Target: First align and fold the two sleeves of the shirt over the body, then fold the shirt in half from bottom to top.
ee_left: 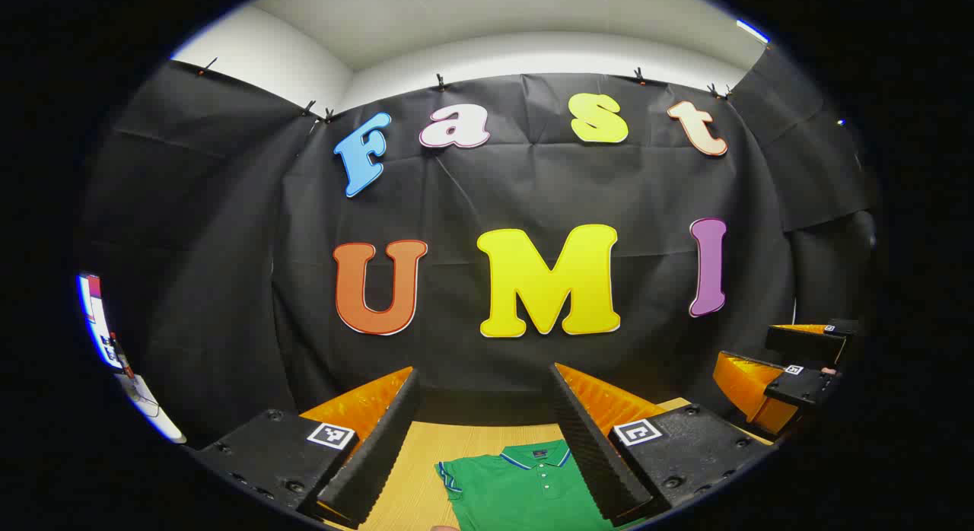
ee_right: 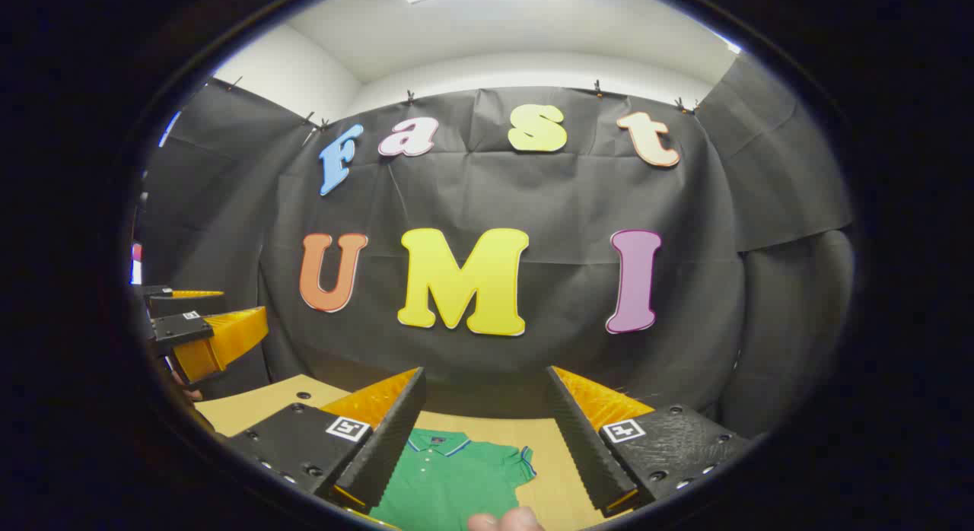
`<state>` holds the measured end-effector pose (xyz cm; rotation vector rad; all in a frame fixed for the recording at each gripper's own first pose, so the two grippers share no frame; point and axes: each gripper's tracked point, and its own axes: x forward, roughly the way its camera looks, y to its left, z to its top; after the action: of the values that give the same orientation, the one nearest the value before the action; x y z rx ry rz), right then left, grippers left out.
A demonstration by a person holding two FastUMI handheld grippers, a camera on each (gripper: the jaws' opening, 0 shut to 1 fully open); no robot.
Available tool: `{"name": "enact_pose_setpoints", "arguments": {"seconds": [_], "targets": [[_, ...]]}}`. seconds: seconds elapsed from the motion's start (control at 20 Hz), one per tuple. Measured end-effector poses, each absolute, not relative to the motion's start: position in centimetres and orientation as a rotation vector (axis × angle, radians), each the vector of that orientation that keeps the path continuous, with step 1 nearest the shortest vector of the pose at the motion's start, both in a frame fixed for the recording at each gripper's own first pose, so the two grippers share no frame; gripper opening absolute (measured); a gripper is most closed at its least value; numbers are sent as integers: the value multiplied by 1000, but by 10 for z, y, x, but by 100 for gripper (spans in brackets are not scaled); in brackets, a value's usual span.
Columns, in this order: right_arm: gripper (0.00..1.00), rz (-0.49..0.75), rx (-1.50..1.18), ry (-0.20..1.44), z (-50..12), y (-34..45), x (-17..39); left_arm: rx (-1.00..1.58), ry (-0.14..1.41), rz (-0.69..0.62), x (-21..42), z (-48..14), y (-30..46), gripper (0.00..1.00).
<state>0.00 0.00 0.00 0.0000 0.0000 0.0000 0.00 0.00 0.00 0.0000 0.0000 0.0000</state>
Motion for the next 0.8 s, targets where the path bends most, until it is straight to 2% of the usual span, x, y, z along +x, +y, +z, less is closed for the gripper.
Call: {"name": "enact_pose_setpoints", "arguments": {"seconds": [0.8], "targets": [[96,-13,1,5,0,-6,0,-9,40,-9,1,-8,-2,100]]}}
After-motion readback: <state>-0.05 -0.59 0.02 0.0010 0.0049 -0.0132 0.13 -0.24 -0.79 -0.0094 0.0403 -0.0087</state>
